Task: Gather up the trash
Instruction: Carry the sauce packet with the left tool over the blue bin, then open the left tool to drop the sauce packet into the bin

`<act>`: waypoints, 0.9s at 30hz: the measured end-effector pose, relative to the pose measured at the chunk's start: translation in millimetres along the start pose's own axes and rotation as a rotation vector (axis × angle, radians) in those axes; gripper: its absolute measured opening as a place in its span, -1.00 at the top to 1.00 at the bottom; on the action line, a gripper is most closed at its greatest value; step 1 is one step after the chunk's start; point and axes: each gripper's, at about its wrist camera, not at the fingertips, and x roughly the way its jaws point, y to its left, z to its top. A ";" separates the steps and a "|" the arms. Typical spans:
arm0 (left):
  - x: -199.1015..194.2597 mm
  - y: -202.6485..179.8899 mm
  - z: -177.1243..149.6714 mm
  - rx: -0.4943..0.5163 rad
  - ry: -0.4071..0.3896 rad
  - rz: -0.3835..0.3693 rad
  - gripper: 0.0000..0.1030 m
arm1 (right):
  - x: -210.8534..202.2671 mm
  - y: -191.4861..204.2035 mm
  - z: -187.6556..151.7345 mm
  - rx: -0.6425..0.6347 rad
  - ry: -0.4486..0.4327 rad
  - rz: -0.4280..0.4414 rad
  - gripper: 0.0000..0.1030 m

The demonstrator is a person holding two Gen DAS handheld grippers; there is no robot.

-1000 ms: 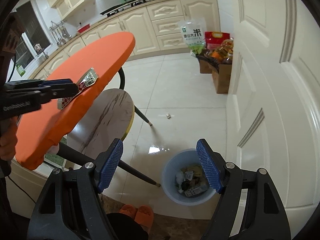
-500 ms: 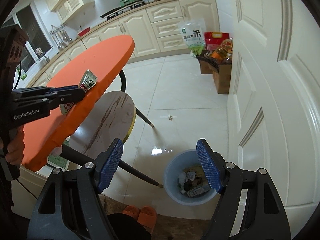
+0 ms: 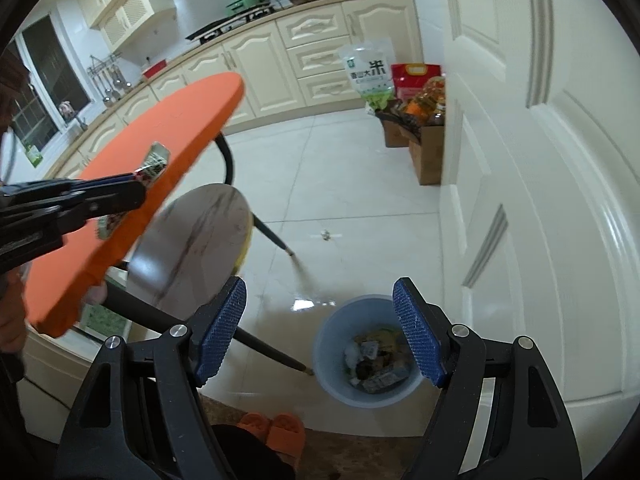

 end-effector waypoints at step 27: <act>356.6 -40.4 -88.3 0.081 0.515 -0.024 0.91 | 263.5 -142.1 -190.7 0.359 0.478 -0.208 -0.43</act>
